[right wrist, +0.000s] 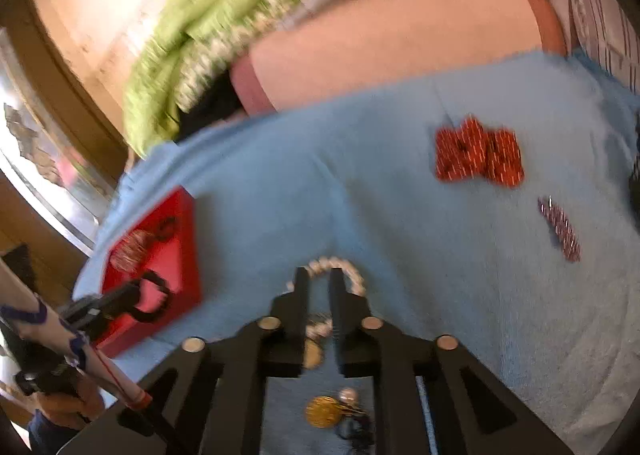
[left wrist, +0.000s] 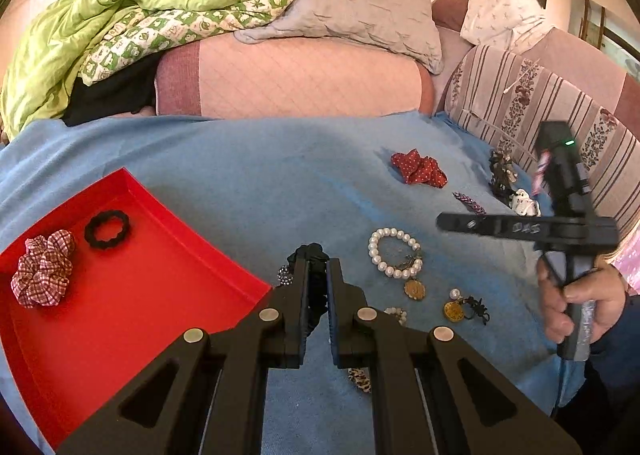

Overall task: Organize jewelry
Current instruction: 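Lift the pearl bracelet with the right tool, pulling it free of the tangle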

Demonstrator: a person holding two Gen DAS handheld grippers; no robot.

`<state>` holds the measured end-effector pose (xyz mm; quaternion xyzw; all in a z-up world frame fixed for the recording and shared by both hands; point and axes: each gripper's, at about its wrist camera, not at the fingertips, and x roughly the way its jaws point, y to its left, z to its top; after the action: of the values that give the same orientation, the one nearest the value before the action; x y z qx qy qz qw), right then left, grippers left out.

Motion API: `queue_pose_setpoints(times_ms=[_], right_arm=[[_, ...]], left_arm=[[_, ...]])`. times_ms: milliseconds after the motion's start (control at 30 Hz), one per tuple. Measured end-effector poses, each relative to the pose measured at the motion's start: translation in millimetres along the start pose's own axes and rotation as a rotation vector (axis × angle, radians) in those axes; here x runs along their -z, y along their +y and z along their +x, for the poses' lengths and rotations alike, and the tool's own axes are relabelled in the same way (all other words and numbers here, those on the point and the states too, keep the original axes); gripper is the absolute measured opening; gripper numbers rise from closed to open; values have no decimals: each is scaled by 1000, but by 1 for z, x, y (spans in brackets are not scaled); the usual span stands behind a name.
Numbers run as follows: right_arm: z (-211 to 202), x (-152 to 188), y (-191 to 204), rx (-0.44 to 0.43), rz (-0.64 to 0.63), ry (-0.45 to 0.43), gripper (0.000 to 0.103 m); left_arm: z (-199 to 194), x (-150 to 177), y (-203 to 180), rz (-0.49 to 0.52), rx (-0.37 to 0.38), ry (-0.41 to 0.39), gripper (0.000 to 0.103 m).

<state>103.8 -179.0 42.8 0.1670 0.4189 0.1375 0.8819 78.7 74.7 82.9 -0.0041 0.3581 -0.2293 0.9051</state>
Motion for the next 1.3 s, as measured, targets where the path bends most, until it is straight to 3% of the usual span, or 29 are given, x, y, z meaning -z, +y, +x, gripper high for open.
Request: queue_pose_setpoints(times_ms=[133, 233, 300, 400, 467, 533, 567, 700, 833, 1000, 1300], right_arm=[[26, -2, -8, 32, 28, 60, 16], [42, -8, -14, 94, 24, 73, 29], [55, -9, -19, 97, 34, 95, 29], [61, -11, -6, 136, -60, 97, 31], [65, -9, 9, 212, -173, 107, 29], [64, -7, 16, 245, -213, 111, 14], [61, -8, 16, 248, -210, 106, 11], [34, -15, 14, 136, -125, 40, 10], [-18, -23, 30, -61, -115, -125, 10], [-56, -26, 55, -146, -164, -257, 10], [-84, -27, 53, -261, -109, -311, 10]], left_arm=[[2, 0, 1, 5, 0, 7, 8], [3, 0, 1, 7, 1, 11, 8], [4, 1, 2, 8, 2, 16, 8], [5, 1, 2, 7, 0, 19, 8], [5, 1, 2, 6, -3, 20, 8], [5, 1, 2, 5, -6, 21, 8], [5, 1, 2, 5, -9, 19, 8], [2, 1, 4, -3, -13, 8, 8], [1, 0, 4, -13, -14, -2, 8], [1, -1, 2, -7, -14, -3, 8], [-2, -3, 3, -12, -15, -14, 8]])
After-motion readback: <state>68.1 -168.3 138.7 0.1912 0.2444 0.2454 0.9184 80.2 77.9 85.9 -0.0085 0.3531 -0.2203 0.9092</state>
